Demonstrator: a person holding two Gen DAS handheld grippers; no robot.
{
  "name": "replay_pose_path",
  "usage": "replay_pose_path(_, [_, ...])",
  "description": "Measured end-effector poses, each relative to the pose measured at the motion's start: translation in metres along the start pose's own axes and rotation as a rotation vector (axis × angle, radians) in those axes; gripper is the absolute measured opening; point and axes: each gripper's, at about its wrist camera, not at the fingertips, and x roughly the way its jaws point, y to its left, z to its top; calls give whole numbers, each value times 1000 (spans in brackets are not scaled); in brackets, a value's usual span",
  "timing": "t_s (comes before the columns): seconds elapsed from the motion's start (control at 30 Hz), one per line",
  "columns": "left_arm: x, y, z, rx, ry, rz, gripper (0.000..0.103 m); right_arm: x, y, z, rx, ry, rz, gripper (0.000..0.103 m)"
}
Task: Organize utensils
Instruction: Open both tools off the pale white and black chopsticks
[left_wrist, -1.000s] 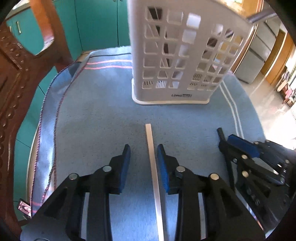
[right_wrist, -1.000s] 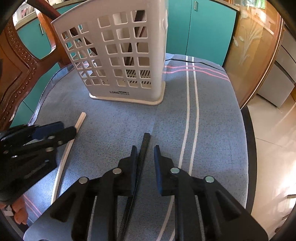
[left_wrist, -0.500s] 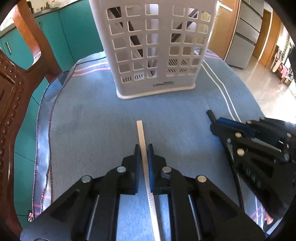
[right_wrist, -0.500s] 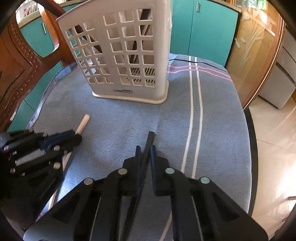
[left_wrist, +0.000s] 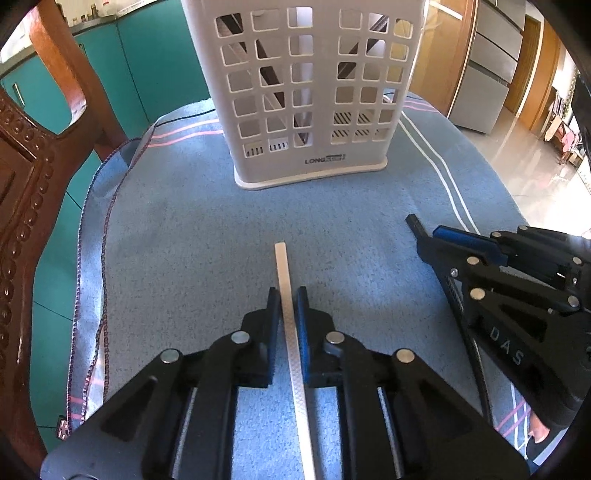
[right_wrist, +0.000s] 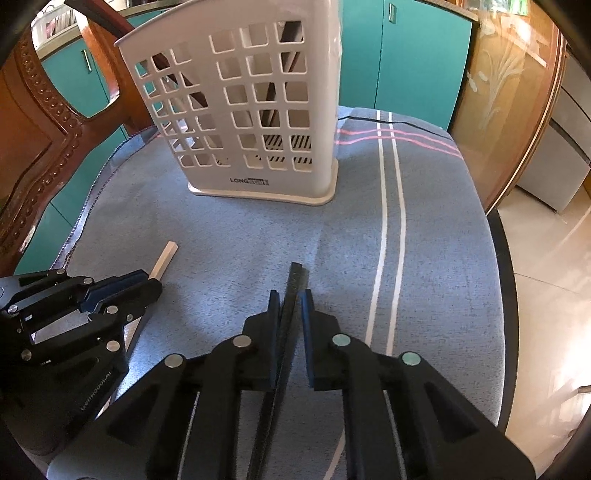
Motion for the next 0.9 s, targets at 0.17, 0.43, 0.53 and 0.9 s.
replay_pose_path(0.17, [0,-2,2,-7,-6,25,21,2,3,-2,-19,-2,-26,19])
replay_pose_path(0.43, [2,1,2,-9,-16,67,39,3,4,-4,-36,-6,-64,29])
replay_pose_path(0.53, [1,0,2,-2,-18,72,39,3,5,-4,-42,-7,-76,30])
replay_pose_path(0.9, [2,-2,3,-6,-20,102,48,4,10,-4,-49,-16,-103,36])
